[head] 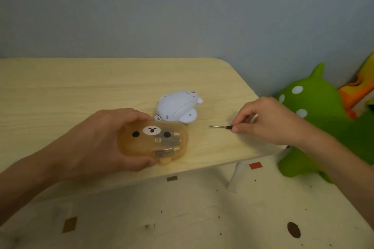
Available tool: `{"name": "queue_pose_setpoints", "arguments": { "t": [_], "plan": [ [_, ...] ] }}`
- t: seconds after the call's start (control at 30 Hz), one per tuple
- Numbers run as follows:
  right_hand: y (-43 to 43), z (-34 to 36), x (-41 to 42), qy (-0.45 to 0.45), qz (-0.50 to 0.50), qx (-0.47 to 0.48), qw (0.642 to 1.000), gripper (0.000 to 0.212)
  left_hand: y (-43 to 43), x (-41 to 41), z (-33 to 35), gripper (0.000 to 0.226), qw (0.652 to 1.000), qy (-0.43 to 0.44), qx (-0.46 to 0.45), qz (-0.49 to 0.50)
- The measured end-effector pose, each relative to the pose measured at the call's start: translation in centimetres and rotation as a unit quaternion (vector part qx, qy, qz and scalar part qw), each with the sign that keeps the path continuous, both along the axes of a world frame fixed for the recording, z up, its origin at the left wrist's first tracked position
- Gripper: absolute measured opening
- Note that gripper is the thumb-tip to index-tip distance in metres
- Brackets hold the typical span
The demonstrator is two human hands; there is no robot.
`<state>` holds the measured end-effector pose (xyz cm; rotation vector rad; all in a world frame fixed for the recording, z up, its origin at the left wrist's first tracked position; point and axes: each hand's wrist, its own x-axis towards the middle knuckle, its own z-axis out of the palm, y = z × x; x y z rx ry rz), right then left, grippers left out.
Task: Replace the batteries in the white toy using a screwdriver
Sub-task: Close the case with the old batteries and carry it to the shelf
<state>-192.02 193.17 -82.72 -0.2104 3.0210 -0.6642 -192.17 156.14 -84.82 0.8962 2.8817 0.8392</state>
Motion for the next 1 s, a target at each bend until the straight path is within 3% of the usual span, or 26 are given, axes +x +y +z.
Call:
{"name": "queue_pose_setpoints", "arguments": {
  "t": [0.23,0.4,0.5,0.57,0.67,0.83,1.0],
  "plan": [
    [-0.9,2.8,0.2,-0.065,0.048,-0.105,0.991,0.006,0.0,1.1,2.0,0.067,0.998,-0.038,0.043,0.005],
    [-3.5,10.5,0.2,-0.027,0.072,-0.215,0.974,0.015,-0.4,1.0,10.7,0.068,0.993,-0.054,0.096,0.052],
    [-5.0,18.8,0.2,-0.008,0.056,-0.262,0.963,0.005,-0.7,1.0,19.8,0.07,0.991,-0.054,0.096,0.078],
    [-5.9,26.0,0.2,0.008,0.046,-0.279,0.959,0.018,-1.3,1.3,27.4,0.072,0.988,-0.06,0.094,0.105],
    [-7.7,38.5,0.7,0.019,0.037,-0.299,0.953,0.018,-2.7,2.3,40.1,0.074,0.982,-0.059,0.102,0.144],
    [-10.8,59.2,2.6,0.056,0.047,-0.337,0.939,0.036,-4.7,5.3,62.4,0.071,0.986,0.011,0.085,0.144],
    [-13.5,72.8,4.1,0.067,0.084,-0.337,0.935,0.041,-7.4,8.9,75.9,0.075,0.976,0.008,0.098,0.196]
  ]
}}
